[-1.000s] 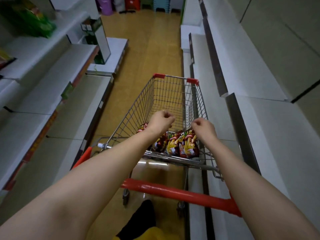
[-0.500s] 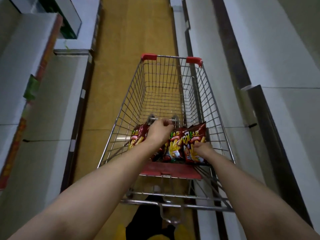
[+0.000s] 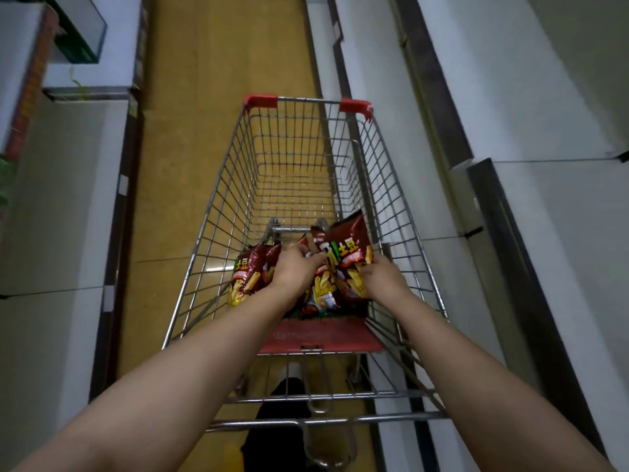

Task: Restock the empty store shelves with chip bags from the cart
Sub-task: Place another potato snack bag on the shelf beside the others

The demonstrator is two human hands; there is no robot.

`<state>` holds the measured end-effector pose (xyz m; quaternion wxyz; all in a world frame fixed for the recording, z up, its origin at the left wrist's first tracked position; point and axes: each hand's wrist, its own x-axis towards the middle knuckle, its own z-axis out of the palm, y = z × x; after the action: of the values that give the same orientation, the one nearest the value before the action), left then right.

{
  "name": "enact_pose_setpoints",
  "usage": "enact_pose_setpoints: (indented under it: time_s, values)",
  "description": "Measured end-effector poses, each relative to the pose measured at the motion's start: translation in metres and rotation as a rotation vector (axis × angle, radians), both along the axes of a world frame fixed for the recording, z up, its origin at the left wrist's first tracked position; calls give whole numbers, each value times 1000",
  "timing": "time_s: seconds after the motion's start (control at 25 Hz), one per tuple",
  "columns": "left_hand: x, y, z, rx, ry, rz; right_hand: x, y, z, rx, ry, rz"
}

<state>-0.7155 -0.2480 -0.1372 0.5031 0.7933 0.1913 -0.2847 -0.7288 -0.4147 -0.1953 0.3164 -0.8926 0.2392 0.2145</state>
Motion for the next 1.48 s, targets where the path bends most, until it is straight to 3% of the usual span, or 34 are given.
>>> enact_pose_setpoints:
  time_s: [0.16,0.32,0.48,0.6,0.84,1.08,1.2,1.36,1.48]
  values:
    - [-11,-13,38,-139,-85,26,-15,-3,97,162,-263,63]
    - [-37,-31,110,-509,-305,80,-63,-12,202,432,-500,-55]
    - [-78,-53,206,-751,-546,66,-137,-28,299,495,-742,-34]
    - [-121,-71,272,-839,-659,8,-203,-35,358,386,-914,-6]
    - [-219,-126,380,-968,-695,-279,-337,-58,442,-126,-1205,-87]
    - [-296,-202,458,-738,-645,-941,-454,-92,498,-477,-1173,-492]
    - [-326,-245,483,-710,-622,-1175,-489,-108,517,-609,-1037,-679]
    - [-358,-329,496,-658,-555,-1319,-519,-149,542,-660,-858,-945]
    - [-367,-392,495,-683,-404,-1312,-516,-186,553,-585,-505,-995]
